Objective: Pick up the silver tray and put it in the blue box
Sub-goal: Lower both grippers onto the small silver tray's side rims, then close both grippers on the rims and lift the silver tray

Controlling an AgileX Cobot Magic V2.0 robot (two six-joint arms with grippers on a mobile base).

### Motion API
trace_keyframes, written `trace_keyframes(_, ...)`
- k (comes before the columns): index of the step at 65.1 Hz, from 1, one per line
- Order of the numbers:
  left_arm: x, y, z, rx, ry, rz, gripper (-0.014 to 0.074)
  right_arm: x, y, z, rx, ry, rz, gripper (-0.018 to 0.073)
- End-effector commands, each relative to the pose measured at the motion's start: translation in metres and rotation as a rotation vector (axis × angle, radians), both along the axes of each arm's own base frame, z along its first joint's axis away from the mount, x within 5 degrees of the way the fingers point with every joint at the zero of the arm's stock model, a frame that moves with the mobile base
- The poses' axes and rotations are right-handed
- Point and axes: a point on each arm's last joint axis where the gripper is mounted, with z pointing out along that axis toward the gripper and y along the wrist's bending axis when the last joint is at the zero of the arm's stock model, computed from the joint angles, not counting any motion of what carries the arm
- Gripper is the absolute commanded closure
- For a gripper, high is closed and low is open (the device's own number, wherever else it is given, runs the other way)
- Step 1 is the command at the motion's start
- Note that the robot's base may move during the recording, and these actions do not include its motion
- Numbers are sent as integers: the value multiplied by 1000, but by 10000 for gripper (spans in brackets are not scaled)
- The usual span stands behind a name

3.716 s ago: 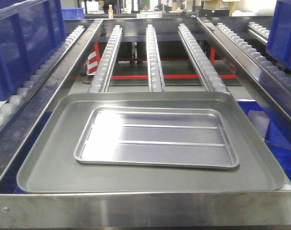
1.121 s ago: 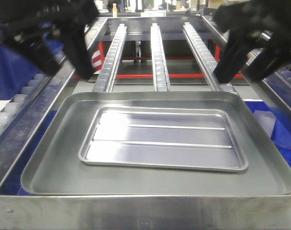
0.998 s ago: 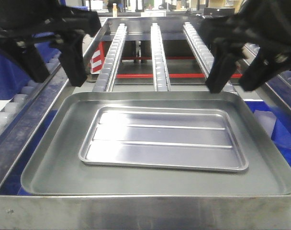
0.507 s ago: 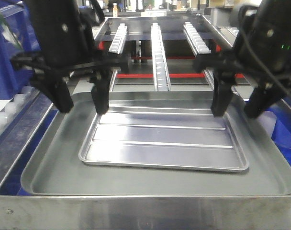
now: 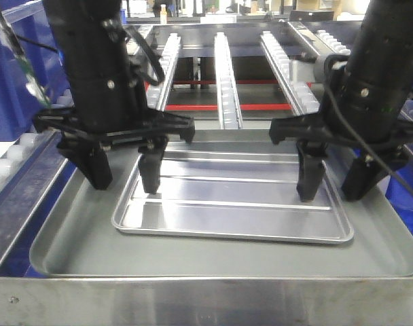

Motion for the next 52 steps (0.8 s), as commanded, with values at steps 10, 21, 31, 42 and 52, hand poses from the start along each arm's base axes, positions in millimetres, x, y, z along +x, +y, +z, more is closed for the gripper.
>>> trace_keyframes(10, 2, -7, 19, -73, -57, 10, 297, 8, 0, 17, 18, -89, 4, 160)
trace_keyframes(21, 3, -7, 16, -69, -51, 10, 421, 8, 0, 17, 16, -87, 6, 347)
trace_keyframes(31, 4, -8, 17, -77, -64, 8, 654, 7, 0, 16, 13, -80, 6, 519)
trace_keyframes(42, 5, -9, 20, -82, -70, 9, 694, 6, -1, 17, 2, -79, 13, 502)
trace_keyframes(52, 1, -5, 42, -109, -96, 27, 694, -1, -6, 36, -18, -108, 30, 502)
